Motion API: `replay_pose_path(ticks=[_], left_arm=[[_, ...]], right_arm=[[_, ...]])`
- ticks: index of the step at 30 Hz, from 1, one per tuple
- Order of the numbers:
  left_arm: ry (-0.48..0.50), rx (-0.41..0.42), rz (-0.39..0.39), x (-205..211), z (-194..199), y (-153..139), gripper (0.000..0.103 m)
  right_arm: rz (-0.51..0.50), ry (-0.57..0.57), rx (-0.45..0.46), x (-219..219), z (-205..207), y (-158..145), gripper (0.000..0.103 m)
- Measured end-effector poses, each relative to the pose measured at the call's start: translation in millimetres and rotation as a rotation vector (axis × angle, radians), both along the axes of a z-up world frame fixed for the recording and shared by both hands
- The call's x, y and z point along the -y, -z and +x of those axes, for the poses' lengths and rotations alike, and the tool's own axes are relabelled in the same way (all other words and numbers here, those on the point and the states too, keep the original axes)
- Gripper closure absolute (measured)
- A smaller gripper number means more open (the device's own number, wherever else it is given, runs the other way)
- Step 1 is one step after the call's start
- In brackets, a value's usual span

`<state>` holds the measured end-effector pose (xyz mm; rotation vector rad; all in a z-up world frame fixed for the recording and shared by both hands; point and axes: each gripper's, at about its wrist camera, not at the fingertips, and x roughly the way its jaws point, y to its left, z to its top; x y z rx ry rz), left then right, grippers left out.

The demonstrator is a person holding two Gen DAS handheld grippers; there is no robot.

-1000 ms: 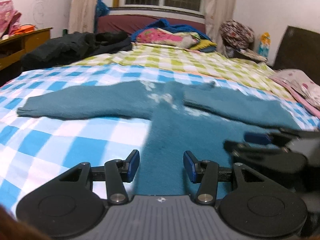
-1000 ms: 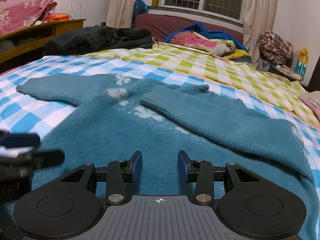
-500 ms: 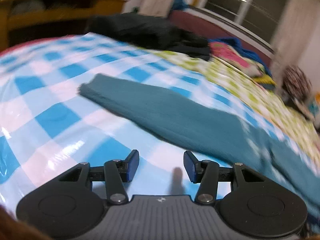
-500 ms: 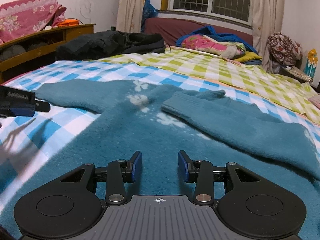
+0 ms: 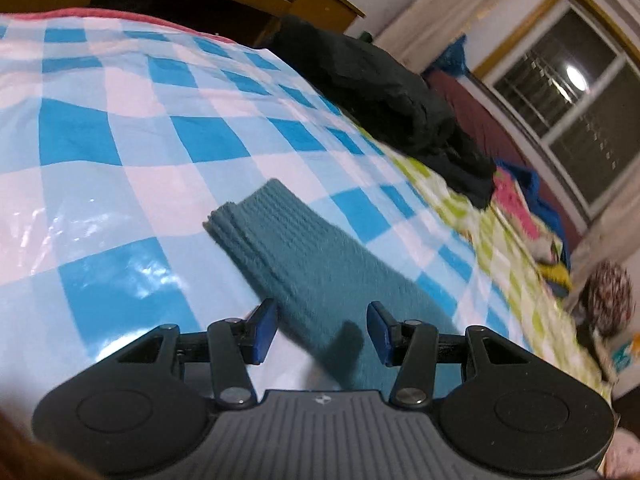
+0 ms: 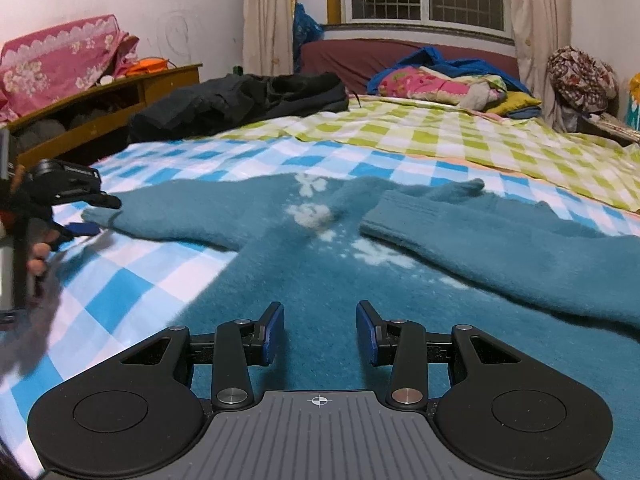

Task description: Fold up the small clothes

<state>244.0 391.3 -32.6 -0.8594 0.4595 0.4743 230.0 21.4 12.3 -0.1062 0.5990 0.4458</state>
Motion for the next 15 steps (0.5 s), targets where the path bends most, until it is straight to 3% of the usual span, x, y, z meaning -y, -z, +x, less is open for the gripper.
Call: replay_pose_path(ticks=[6,9,15], left_arm=[[-0.051,0.012,-0.003,-4,19,2,0.054],[-0.052,-0.003,0.010,-3,26,1,0.077],[-0.044,0.004,0.042,3,30,-5,0.085]], right_arm=[[0.022,-0.002,-0.007,1,4,-3,0.064],[0.035,0.002,-0.002,3,5,-6,0.064],[0.071,0.028,-0.017,14,9,-7,0.064]])
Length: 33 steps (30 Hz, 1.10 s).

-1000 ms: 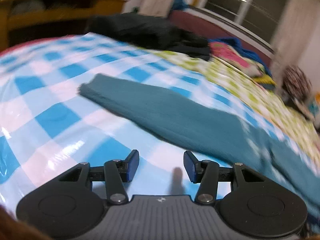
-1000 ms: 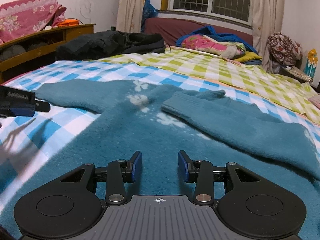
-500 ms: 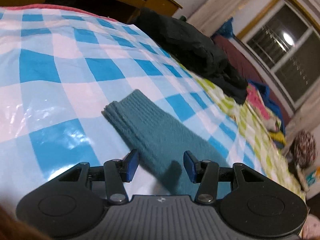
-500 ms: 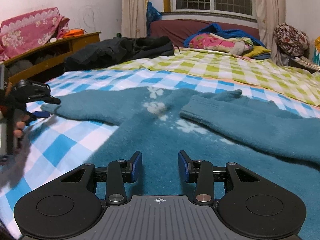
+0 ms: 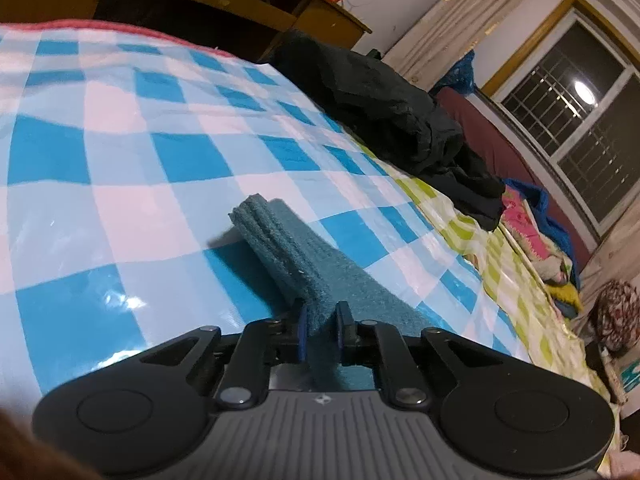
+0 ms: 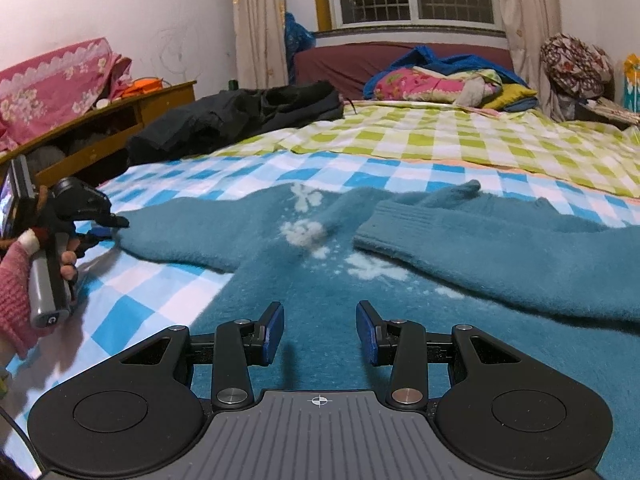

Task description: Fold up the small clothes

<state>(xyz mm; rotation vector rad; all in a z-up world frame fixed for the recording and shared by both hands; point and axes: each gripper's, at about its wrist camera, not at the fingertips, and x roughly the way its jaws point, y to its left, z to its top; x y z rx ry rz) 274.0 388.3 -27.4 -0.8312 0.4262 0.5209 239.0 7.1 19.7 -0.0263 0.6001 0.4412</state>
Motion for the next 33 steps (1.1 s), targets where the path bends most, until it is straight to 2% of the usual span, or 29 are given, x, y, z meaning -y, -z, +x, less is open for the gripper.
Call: replay_pose_path(ticks=[3,6,10,13,16,20,22,24,26,33], left_arm=[[0.036,0.031,0.024,9,3,-14,0.086],[0.122,0.060,0.087,32,7,-35,0.086],[0.280,0.120,0.137,78,15,-61,0.086],[0.445,0.159,0.172,127,17,-75,0.086],[0.620,0.158,0.225,181,16,-76,0.086],[0.808,0.078,0.258,237,13,-54,0.085],[0.828,0.015,0.342,253,7,-45,0.085],[0.837,0.002,0.380,257,-3,-42,0.085],[0.842,0.008,0.394,255,-15,-43,0.082],[0.830,0.007,0.406,252,-36,-34,0.080]], right_arm=[[0.014,0.013,-0.008,6,1,-1,0.064],[0.034,0.027,-0.009,14,1,-3,0.064],[0.062,0.059,-0.016,26,3,-8,0.064],[0.077,0.092,-0.021,40,4,-10,0.064],[0.087,0.134,-0.031,58,6,-12,0.064],[0.116,0.178,-0.084,82,12,-11,0.064],[0.149,0.189,-0.117,92,17,-9,0.063],[0.191,0.195,-0.151,98,24,-7,0.061],[0.237,0.194,-0.186,102,30,-3,0.053],[0.411,0.166,-0.286,94,40,4,0.052]])
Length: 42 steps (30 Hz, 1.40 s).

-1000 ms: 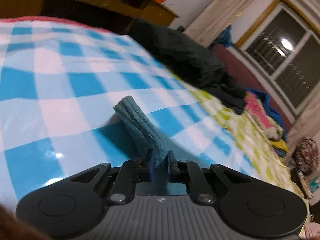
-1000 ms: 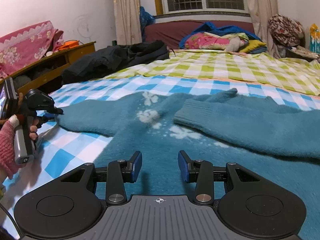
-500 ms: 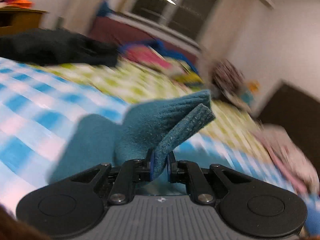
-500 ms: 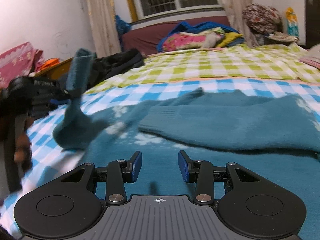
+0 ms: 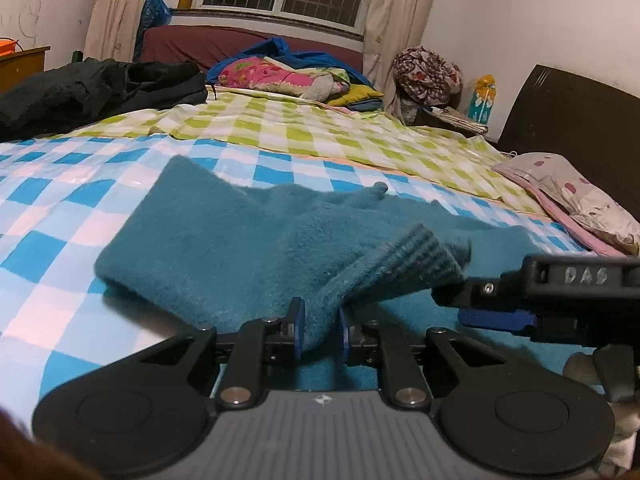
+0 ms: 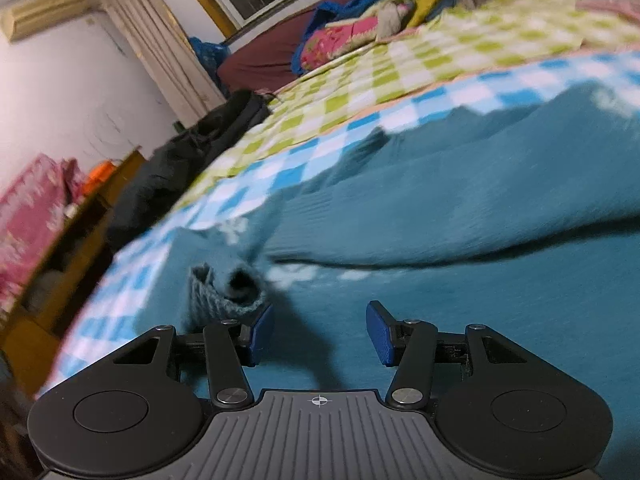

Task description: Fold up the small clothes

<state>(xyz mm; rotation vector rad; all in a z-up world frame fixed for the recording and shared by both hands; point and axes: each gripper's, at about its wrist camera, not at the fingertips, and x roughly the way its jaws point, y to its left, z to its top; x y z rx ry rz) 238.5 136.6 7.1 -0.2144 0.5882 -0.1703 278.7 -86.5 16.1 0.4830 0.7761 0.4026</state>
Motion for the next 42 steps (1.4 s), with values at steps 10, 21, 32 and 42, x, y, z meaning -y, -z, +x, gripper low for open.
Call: replay_pose_path(ticks=[10,21,32,42], left_arm=[[0.033,0.030,0.002,-2,-10,4,0.079],[0.072,0.062,0.058,9,-20,1,0.076],[0.105,0.060,0.069,13,-24,3,0.075],[0.128,0.080,0.070,16,-27,1,0.070]], right_arm=[[0.124,0.017,-0.033,10,-27,-12,0.044],[0.249,0.030,-0.165,-18,2,-6,0.038],[0.245,0.064,-0.238,-10,9,5,0.064],[0.233,0.051,-0.254,-10,7,7,0.052]])
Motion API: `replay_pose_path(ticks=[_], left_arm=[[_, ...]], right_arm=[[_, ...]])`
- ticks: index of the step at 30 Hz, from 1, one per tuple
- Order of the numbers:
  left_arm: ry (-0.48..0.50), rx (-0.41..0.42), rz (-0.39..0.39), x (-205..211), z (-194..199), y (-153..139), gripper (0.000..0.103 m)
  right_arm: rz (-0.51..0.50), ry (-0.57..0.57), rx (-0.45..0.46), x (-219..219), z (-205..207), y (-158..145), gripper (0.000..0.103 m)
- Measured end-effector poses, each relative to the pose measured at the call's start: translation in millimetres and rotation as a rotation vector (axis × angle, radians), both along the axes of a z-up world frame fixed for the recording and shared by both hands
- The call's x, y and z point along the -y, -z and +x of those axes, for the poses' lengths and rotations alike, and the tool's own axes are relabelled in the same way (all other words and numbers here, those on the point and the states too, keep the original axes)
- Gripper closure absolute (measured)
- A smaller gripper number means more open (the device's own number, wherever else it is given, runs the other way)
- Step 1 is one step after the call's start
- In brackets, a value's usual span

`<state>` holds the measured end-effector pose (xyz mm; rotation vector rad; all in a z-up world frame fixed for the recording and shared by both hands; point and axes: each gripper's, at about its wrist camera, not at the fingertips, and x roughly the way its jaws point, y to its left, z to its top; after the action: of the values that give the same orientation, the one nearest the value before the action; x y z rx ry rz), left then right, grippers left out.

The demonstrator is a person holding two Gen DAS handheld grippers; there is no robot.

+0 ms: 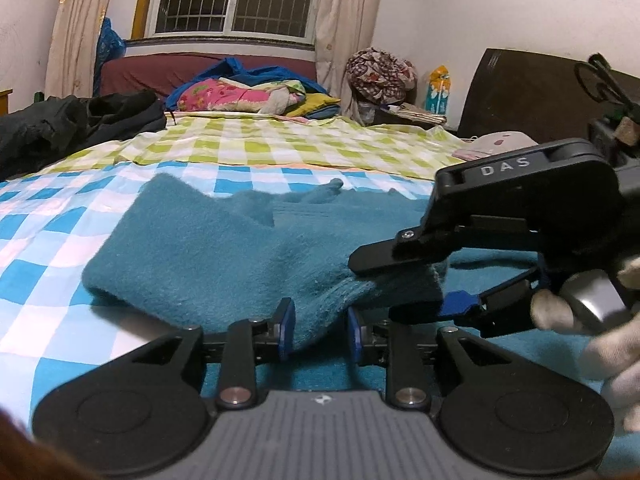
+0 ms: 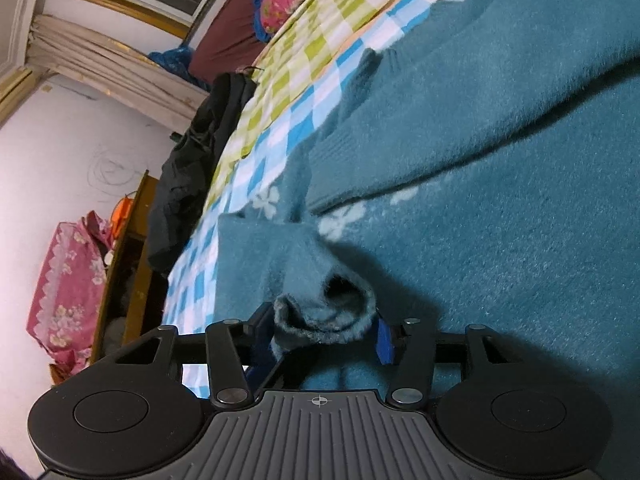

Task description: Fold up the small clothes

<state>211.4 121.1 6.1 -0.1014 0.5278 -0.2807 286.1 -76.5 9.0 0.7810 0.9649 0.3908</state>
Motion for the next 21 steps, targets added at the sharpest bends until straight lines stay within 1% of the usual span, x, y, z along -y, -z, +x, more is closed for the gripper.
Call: replay_pose_path(ticks=[1,2,3,4,5,8,11,13,15,16,17,19,21], left_arm=[[0.004,0.004,0.000,0,-1,0,0.069],[0.010,0.011,-0.001,1,-2,-1,0.068],[0.018,0.018,-0.003,1,-3,-2,0.067],[0.026,0.025,-0.008,2,-4,-4,0.065],[0.034,0.032,-0.012,3,-5,-5,0.062],[0.057,0.041,-0.002,9,-8,-7,0.061],[0.082,0.046,0.027,16,-11,-5,0.061],[0.100,0.050,0.039,20,-13,-5,0.061],[0.121,0.050,0.032,22,-14,-6,0.061],[0.133,0.050,0.025,22,-15,-7,0.061],[0.155,0.047,0.010,22,-16,-7,0.061],[0.184,0.043,-0.012,24,-18,-8,0.061],[0.197,0.044,0.006,29,-21,-8,0.061]], right_arm=[[0.001,0.005,0.000,1,1,-1,0.058],[0.010,0.008,0.003,3,1,-1,0.066],[0.022,0.012,0.006,6,2,-3,0.069],[0.028,0.017,0.008,9,4,-4,0.075],[0.032,0.021,0.006,11,5,-4,0.078],[0.047,0.002,-0.005,13,3,-5,0.078],[0.010,-0.021,0.014,12,-2,-7,0.077],[-0.003,-0.040,0.014,11,-1,-8,0.075],[0.025,-0.043,-0.009,13,2,-6,0.062],[0.043,-0.039,-0.017,14,3,-4,0.051],[0.048,-0.035,-0.021,15,4,-3,0.048],[0.023,-0.041,-0.018,14,6,-1,0.048],[-0.029,-0.056,-0.004,11,2,0,0.060]])
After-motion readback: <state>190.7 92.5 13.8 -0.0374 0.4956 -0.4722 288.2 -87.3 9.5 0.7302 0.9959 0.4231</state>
